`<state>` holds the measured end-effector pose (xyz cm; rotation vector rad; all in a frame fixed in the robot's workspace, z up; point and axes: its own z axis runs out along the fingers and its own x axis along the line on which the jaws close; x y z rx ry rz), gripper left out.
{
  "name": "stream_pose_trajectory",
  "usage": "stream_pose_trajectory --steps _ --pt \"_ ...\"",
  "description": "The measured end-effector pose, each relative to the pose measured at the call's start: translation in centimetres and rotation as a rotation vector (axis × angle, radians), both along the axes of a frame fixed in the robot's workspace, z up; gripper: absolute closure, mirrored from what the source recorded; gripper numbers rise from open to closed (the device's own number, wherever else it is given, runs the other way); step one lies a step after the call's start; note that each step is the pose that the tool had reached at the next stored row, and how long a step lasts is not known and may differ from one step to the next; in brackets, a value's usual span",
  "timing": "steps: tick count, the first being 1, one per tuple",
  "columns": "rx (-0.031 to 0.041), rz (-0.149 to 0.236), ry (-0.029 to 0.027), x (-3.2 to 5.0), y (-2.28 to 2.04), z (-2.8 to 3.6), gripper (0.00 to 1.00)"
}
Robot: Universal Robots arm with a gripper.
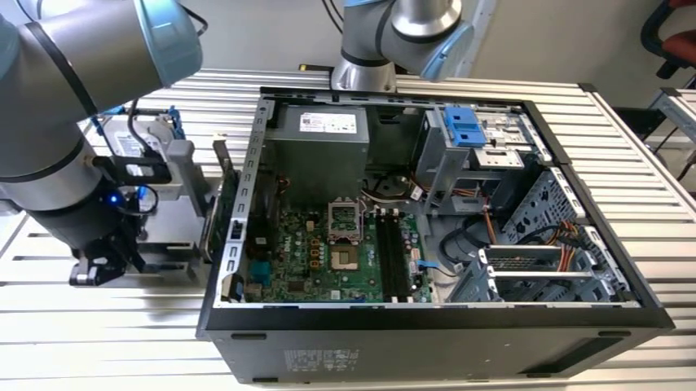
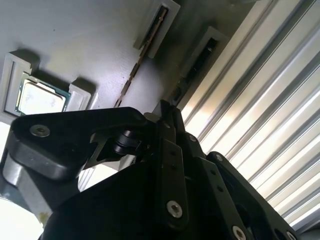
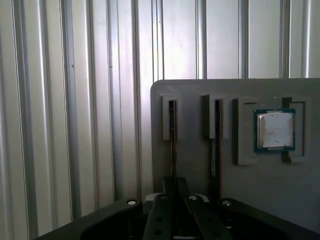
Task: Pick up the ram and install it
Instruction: 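Pick up the ram and move it above insertion slot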
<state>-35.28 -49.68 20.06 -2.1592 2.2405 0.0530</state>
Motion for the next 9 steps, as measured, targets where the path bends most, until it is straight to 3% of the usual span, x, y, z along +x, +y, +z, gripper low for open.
stream_pose_trajectory --steps 9 --pt "0.0000 -0.001 0.0000 0.00 0.00 1.53 1.00"
